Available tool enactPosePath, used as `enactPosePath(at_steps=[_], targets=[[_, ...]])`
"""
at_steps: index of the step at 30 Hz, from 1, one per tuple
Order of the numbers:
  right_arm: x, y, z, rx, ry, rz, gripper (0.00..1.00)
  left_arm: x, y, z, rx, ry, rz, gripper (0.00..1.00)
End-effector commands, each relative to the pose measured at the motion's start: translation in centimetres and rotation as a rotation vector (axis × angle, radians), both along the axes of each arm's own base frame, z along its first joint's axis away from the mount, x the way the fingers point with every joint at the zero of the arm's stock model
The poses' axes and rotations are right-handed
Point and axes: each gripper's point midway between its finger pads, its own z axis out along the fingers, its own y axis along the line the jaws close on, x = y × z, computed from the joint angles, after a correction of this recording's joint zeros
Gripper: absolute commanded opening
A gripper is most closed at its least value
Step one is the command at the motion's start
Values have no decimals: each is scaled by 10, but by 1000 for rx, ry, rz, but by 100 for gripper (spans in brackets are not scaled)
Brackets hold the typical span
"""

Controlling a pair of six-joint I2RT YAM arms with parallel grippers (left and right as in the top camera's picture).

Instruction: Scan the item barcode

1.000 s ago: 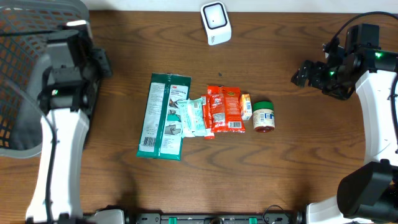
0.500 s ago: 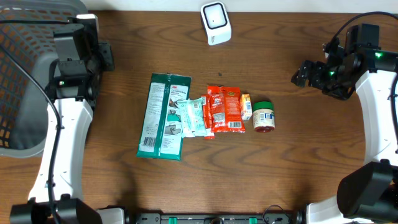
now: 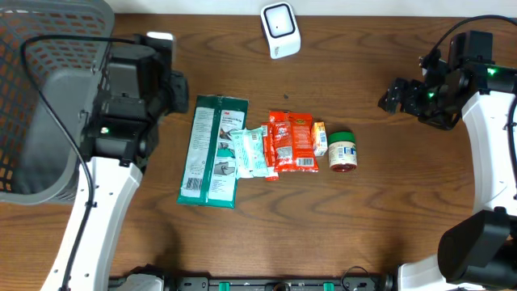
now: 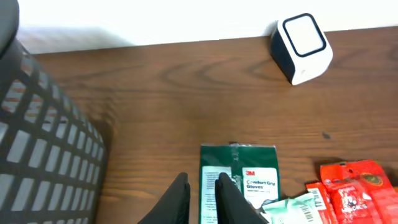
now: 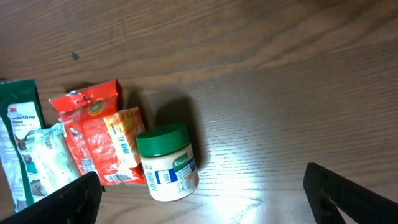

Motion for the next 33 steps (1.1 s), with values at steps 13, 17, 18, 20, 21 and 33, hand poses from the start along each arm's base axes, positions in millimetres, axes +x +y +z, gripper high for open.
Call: enactPosePath(at_steps=[13,17,18,20,21,33], targets=[[-1,-3,4,5,-10,-6,99,-26,6,-31,-2,170,33,81],[-1,-3,4,5,-10,-6,99,-32,6,-36,3,200,33,81],[-1,-3,4,5,-10,-6,99,-32,6,-37,3,200,33,81],[-1,-3,4,5,-10,-6,99,-32,6,-37,3,200,33,82],[-1,-3,4,5,-12,-6,99,-32,6,-37,3,200,33,82],[3,8,9,65,-40,28,99,-32,6,-37,3,200,33,82]])
